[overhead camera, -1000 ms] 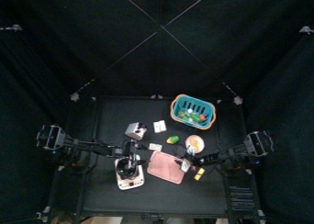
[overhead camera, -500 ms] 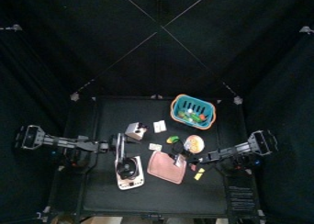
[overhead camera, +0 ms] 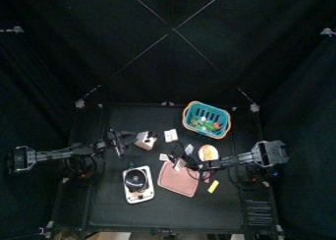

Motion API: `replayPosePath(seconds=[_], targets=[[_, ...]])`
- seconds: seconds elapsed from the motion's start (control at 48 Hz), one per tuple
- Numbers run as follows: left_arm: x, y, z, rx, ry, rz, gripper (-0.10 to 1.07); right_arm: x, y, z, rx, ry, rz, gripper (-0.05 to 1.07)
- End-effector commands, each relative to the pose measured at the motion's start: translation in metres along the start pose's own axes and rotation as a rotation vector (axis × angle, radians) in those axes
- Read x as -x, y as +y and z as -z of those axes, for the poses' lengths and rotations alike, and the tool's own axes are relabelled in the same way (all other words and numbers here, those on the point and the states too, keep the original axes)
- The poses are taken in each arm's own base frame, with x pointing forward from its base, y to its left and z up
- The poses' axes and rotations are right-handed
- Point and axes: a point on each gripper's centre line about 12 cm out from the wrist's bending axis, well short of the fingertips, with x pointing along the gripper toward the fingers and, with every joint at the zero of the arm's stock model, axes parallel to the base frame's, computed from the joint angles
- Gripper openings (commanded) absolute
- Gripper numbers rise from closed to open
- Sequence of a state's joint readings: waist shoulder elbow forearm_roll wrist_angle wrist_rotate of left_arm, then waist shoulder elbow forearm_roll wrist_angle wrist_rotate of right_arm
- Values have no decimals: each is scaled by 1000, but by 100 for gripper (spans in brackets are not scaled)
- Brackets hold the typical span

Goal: Grab fork

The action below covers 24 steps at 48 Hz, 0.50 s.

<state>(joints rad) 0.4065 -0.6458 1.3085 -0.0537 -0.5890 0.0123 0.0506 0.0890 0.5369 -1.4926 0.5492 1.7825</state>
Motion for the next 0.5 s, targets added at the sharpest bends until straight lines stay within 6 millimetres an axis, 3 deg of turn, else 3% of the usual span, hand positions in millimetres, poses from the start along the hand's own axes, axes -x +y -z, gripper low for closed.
replayPosePath(seconds=[0.0, 0.292, 0.479], targets=[[1, 2, 1, -1, 1, -9, 65, -6, 8, -20, 3, -49, -14, 90], [4, 1, 14, 1, 64, -6, 63, -49, 19, -22, 30, -45, -1, 91], [6, 2, 18, 3, 86, -8, 63, -58, 12, -33, -93, -35, 54, 90]])
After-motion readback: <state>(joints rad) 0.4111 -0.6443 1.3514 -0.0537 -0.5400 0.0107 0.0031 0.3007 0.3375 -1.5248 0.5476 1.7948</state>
